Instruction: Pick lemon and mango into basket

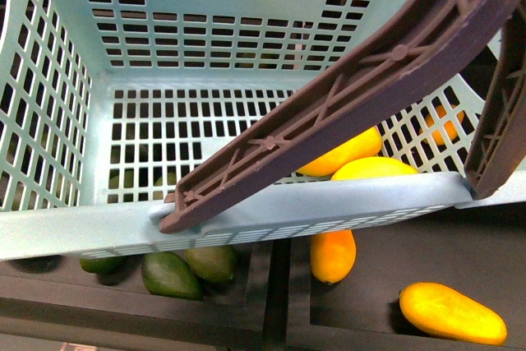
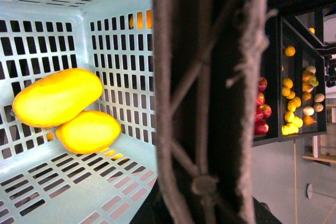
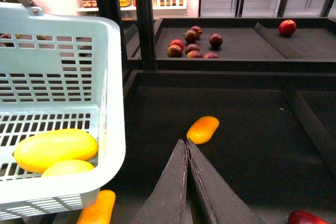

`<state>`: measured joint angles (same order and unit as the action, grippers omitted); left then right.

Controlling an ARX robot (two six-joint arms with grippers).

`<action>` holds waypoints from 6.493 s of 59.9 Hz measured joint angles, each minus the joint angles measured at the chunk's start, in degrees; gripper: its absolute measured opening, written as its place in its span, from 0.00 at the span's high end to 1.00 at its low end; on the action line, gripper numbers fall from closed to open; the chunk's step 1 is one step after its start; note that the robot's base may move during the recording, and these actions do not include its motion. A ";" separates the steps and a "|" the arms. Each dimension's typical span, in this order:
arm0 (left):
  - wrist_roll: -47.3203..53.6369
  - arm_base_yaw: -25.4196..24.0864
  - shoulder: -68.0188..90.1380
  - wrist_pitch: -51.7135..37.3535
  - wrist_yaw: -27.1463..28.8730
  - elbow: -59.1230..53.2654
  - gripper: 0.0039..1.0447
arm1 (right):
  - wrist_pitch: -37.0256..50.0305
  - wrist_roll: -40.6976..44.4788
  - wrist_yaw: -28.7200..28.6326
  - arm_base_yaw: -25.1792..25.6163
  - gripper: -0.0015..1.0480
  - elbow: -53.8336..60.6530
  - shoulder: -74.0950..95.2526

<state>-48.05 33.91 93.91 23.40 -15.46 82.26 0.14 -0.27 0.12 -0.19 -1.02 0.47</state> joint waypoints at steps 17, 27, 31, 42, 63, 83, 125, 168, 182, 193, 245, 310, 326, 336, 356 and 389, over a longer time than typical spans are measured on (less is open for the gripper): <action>-0.07 0.00 0.00 0.00 -0.04 0.00 0.96 | -0.04 0.09 0.00 0.00 0.53 0.00 -0.13; -0.04 0.00 0.00 0.00 0.00 0.00 0.96 | -0.04 0.09 0.00 0.00 0.26 0.00 -0.13; -0.07 0.00 0.00 0.00 0.07 0.00 0.96 | -0.07 0.07 0.07 0.00 0.15 0.00 -0.13; -0.37 0.57 0.02 0.00 -1.36 0.00 0.96 | -0.11 0.07 0.11 0.00 0.08 0.00 -0.22; -0.17 0.13 0.02 0.00 0.28 0.00 0.96 | -0.22 0.07 0.00 0.00 0.08 0.00 -0.20; -0.09 -0.02 0.02 0.00 -0.48 0.00 0.96 | -0.26 0.09 -0.07 0.00 0.08 0.00 -0.28; -0.02 -0.17 0.07 0.00 -0.37 0.00 0.96 | -0.22 0.11 -0.39 0.02 0.08 0.00 -0.22; -29.53 -7.17 11.85 -11.78 26.29 5.97 0.96 | -0.22 0.11 0.02 0.11 0.08 0.00 -0.28; -35.58 -13.16 29.79 -11.78 25.79 20.39 0.96 | -0.22 0.11 0.02 0.11 0.08 0.00 -0.28; -39.26 -15.30 39.30 -11.63 26.01 31.76 0.96 | -0.22 0.11 0.02 0.11 0.08 0.00 -0.28; -46.62 -17.18 33.11 -2.86 31.74 15.39 0.23 | -0.22 0.11 0.02 0.11 0.08 0.00 -0.28; 47.19 -29.90 -19.82 -86.60 19.21 -72.37 0.97 | -0.22 0.11 0.02 0.11 0.08 0.00 -0.31; 47.39 -33.70 -34.25 -77.92 15.47 -78.01 0.97 | -0.22 0.11 0.02 0.11 0.08 0.00 -0.31; 47.41 -33.70 -43.12 -71.10 15.47 -79.91 0.97 | -0.22 0.11 0.02 0.11 0.08 0.00 -0.31; 47.43 -33.70 -60.00 -56.52 15.45 -81.37 0.97 | -0.22 0.11 0.02 0.11 0.08 0.00 -0.31; 47.43 -33.70 -78.03 -39.32 15.45 -81.40 0.97 | -0.22 0.11 0.02 0.11 0.08 0.00 -0.31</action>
<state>-0.62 0.21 15.88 -15.92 -0.01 0.86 -0.08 -0.16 0.14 -0.08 -1.02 0.16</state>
